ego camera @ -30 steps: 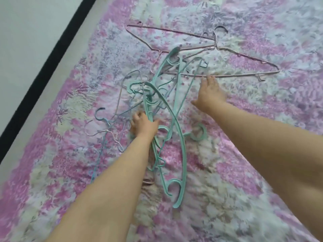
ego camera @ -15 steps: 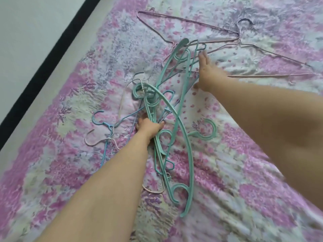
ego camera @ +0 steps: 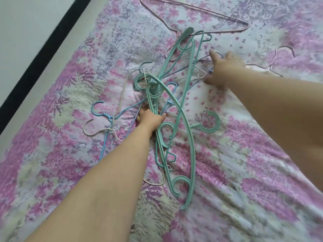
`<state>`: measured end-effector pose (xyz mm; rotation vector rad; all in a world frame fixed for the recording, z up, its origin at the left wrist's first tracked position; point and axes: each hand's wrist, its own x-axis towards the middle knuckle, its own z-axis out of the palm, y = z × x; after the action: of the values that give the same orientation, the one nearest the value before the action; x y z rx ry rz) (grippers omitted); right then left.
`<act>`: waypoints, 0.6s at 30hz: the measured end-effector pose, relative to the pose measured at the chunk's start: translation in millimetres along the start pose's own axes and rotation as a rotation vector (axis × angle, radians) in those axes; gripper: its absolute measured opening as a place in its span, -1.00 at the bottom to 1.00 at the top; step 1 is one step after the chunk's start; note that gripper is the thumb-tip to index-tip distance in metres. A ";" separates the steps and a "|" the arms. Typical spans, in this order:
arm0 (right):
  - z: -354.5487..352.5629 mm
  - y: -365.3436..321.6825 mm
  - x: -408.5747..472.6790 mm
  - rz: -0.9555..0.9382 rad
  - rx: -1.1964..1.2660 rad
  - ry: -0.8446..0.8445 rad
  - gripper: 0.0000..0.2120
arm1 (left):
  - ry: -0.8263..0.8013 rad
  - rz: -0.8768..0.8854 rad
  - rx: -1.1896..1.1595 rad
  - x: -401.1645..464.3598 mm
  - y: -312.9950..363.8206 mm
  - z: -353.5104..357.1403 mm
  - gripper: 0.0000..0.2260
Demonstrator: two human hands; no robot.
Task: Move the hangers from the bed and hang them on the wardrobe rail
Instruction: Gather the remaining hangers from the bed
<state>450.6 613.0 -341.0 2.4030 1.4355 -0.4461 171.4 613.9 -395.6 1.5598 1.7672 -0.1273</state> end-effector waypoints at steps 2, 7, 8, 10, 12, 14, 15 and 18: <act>12.0 2.9 -20.0 0.019 0.069 0.020 0.01 | -0.008 0.009 -0.035 -2.2 0.1 -3.8 -0.62; 40.8 3.6 -79.8 0.033 0.260 -0.043 0.12 | -0.017 0.062 -0.070 -28.9 -4.5 -9.2 -0.42; 43.3 3.0 -91.3 0.033 0.289 -0.040 0.13 | 0.005 0.064 -0.083 -38.0 -7.2 -10.2 -0.44; 44.7 -0.4 -111.9 0.088 0.360 -0.021 0.08 | 0.038 0.053 -0.134 -55.0 -13.0 -13.6 -0.56; 40.8 -6.0 -130.7 0.158 0.375 -0.036 -0.06 | 0.029 0.049 -0.146 -70.0 -18.6 -18.5 -0.60; 33.0 -11.7 -144.8 0.178 0.361 -0.021 -0.32 | 0.008 0.049 -0.188 -82.8 -23.3 -23.5 -0.60; 29.2 -14.0 -148.3 0.184 0.373 0.007 -0.44 | 0.002 0.049 -0.228 -90.3 -25.8 -26.5 -0.63; 17.9 -10.9 -147.4 0.299 0.556 0.079 -0.54 | -0.044 -0.006 -0.278 -110.3 -43.4 -38.6 -0.76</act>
<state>372.6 494.0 -297.4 3.0388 1.0460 -0.7608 111.0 534.6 -320.7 1.3419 1.6755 0.0780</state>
